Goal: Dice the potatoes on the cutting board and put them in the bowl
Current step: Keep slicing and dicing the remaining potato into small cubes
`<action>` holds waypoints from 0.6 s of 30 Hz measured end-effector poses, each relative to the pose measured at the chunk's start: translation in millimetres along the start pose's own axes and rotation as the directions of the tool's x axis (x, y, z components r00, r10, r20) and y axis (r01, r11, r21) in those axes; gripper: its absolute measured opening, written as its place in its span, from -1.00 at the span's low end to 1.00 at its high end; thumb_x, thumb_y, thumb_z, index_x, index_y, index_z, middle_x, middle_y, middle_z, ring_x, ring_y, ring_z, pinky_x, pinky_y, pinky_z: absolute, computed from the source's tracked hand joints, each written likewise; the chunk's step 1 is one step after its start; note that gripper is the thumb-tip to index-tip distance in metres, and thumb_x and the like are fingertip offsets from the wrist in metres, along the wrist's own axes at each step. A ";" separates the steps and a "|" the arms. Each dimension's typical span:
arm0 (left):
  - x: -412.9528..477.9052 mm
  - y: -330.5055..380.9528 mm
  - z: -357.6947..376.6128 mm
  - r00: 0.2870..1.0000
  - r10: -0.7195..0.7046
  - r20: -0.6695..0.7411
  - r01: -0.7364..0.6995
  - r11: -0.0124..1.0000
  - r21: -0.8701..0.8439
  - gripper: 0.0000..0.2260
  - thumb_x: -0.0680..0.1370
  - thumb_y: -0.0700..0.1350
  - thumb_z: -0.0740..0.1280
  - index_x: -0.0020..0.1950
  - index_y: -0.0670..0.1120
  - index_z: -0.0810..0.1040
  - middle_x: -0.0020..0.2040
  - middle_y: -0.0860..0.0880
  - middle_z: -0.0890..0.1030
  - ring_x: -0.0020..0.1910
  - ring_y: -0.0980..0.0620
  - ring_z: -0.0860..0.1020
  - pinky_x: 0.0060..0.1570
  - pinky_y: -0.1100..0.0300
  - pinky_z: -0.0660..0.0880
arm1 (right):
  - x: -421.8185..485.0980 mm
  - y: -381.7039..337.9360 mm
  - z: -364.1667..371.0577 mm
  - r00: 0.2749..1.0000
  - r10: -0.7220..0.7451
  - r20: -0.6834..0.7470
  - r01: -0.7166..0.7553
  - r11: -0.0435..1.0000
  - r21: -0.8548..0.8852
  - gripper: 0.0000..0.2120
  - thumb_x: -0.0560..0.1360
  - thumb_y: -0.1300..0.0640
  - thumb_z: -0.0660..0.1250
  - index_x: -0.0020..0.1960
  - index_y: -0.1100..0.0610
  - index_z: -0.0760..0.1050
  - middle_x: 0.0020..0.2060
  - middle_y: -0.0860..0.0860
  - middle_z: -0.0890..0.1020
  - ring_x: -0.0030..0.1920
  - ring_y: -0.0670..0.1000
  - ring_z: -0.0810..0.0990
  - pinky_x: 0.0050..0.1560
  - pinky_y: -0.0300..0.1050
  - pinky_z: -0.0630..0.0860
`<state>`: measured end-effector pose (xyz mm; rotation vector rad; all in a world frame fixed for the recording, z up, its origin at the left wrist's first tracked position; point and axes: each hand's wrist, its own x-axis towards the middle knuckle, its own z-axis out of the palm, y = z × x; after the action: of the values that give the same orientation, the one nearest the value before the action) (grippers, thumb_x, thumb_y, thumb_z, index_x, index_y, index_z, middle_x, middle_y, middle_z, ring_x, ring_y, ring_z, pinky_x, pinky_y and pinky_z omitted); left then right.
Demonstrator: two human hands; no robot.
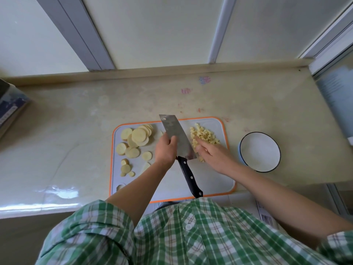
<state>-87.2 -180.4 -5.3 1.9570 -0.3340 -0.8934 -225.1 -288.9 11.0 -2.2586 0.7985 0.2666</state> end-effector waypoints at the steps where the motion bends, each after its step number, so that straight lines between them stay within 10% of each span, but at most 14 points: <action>1: -0.1 0.4 -1.5 1.000 -0.001 -0.011 0.001 1.000 -0.002 -0.89 0.46 -0.06 0.10 -0.23 -0.05 0.34 -0.35 -0.03 0.39 -0.33 -0.07 0.36 -0.31 0.00 0.32 | -0.2 -2.0 -0.1 1.000 -0.025 0.004 0.025 1.000 0.015 -0.60 0.65 -0.09 0.00 0.47 -0.14 0.26 -0.30 -0.04 0.58 -0.29 -0.04 0.54 -0.27 -0.09 0.41; 6: -1.3 1.5 -9.4 0.999 0.018 -0.031 -0.017 1.000 0.017 -0.88 0.52 -0.13 0.11 -0.18 -0.05 0.39 -0.32 -0.07 0.45 -0.35 -0.08 0.39 -0.35 0.04 0.34 | 0.2 -19.0 2.1 0.997 -0.072 0.005 0.072 0.992 -0.101 -0.46 0.53 -0.33 -0.03 0.18 -0.04 0.54 -0.26 0.00 0.63 -0.17 0.07 0.61 -0.13 0.01 0.53; 11: -2.5 10.5 -17.8 0.997 0.045 -0.064 -0.040 0.996 0.081 -0.89 0.54 -0.17 0.14 -0.08 -0.15 0.44 -0.37 -0.04 0.53 -0.52 0.09 0.47 -0.43 0.19 0.36 | 1.8 -45.8 13.2 0.997 -0.072 0.031 0.077 0.970 -0.229 -0.12 0.37 -0.44 0.17 0.53 -0.18 -0.16 -0.27 -0.01 0.60 -0.24 0.05 0.58 -0.23 -0.03 0.51; 15: 2.9 18.7 -27.8 0.999 0.041 -0.009 -0.040 0.999 0.014 -0.78 0.59 0.01 0.19 -0.04 -0.11 0.51 -0.35 -0.03 0.64 -0.44 0.03 0.56 -0.40 0.15 0.41 | 17.6 -52.1 26.2 0.997 -0.057 -0.044 0.059 0.997 0.054 -0.48 0.49 0.13 0.25 0.41 -0.09 0.24 -0.34 0.01 0.53 -0.35 0.06 0.52 -0.32 -0.03 0.43; 18: 24.9 10.3 -52.3 0.977 0.169 -0.131 -0.128 0.953 0.275 -0.77 0.60 0.02 0.21 -0.04 -0.09 0.57 -0.19 -0.06 0.64 -0.17 -0.06 0.58 -0.20 0.06 0.44 | 25.7 -43.5 26.9 0.981 0.035 -0.189 0.024 0.953 0.303 -0.88 0.48 0.21 0.21 -0.19 0.02 0.34 -0.45 -0.03 0.32 -0.42 0.00 0.30 -0.35 -0.04 0.18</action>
<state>-31.6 -166.2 8.0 2.1986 -0.5263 -0.6205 -177.0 -258.3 5.6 -2.0094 0.8804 -0.0724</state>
